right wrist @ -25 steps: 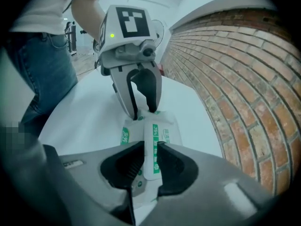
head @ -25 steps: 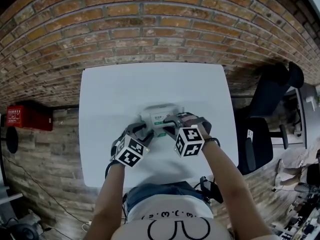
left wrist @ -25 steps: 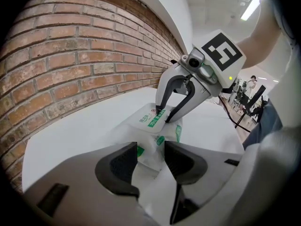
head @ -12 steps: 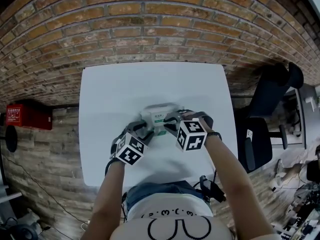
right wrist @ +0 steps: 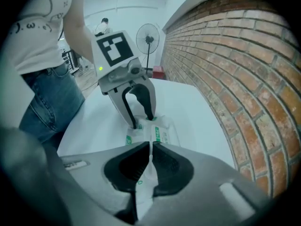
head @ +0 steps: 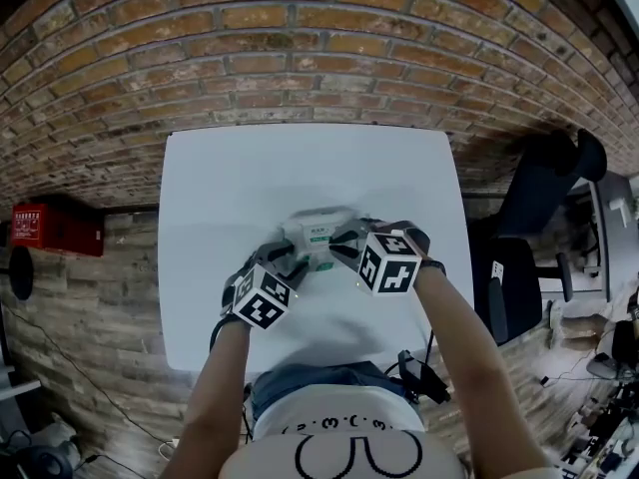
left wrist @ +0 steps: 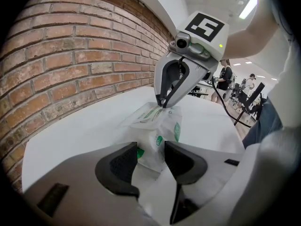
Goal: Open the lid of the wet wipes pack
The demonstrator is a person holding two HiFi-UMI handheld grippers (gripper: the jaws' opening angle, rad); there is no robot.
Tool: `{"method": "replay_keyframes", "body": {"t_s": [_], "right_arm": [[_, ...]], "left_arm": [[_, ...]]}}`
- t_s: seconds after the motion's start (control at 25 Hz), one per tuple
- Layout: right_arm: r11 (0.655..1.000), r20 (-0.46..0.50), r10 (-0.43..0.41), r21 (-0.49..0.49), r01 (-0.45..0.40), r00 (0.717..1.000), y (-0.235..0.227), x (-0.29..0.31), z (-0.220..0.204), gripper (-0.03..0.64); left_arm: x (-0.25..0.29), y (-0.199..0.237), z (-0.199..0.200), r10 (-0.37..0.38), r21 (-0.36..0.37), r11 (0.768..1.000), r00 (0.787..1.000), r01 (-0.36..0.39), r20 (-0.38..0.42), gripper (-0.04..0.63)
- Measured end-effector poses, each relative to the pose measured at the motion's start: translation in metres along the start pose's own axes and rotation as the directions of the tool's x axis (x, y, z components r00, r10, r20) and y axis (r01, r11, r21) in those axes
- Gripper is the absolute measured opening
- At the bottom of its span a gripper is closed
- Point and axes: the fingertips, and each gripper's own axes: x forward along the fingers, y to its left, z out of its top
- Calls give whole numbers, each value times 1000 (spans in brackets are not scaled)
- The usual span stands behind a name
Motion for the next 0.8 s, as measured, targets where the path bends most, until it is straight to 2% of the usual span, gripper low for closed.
{"method": "replay_keyframes", "body": {"t_s": [0.36,0.8], "right_arm": [[997,38,-73,31,71,997,-26,-13,11,15],[958,22,-276,88,274,961,-82,-8,10,25]], "left_arm": [[0,1,-1,-4,-5,1000,1000,4,-3,179],[0,0,0,8,-9,1000,1000,-8,-1,179]]}}
